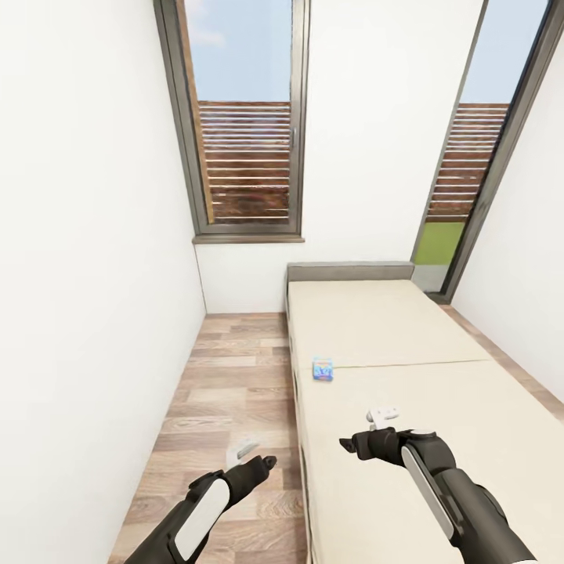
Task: Put all the toys in the child's room - the three board games (two on the bed and one on the table), the two jigsaw puzzles on the table, and the tennis ball on the table - inside the toy box on the table in the child's room.
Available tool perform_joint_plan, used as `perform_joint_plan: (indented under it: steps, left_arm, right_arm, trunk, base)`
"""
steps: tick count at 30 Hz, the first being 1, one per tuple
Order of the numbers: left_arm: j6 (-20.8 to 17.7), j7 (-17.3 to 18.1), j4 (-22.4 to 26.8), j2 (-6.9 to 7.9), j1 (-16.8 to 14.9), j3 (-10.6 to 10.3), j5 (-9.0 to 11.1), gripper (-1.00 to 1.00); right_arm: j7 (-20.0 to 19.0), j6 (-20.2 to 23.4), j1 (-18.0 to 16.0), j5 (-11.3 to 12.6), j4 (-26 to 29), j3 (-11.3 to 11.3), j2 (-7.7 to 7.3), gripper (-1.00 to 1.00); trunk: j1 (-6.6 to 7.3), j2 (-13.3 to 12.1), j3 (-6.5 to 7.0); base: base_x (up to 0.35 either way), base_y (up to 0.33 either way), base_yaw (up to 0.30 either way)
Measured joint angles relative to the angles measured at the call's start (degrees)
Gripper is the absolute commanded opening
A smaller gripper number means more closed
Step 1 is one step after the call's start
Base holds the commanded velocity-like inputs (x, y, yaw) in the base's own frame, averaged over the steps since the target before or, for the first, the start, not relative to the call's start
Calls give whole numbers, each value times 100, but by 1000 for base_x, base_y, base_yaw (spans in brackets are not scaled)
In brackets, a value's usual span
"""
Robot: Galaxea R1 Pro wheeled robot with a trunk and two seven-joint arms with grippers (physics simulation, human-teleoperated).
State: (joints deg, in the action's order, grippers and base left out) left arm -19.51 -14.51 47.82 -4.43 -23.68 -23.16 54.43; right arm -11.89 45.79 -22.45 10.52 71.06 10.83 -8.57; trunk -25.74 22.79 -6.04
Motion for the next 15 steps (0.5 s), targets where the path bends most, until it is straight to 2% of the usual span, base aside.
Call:
perform_joint_plan:
  steps: [6,15]
  left_arm:
    - [3,0,-2,1,0,-2,-2,100]
    - [6,0,-3,1,0,-7,-7,100]
  right_arm:
    - [3,1,8,-1,5,26,4,100]
    - [27,-3,13,-3,7,25,14,100]
  trunk:
    - [0,0,0]
    - [0,0,0]
  base:
    - [1,145,0]
    - [0,55,0]
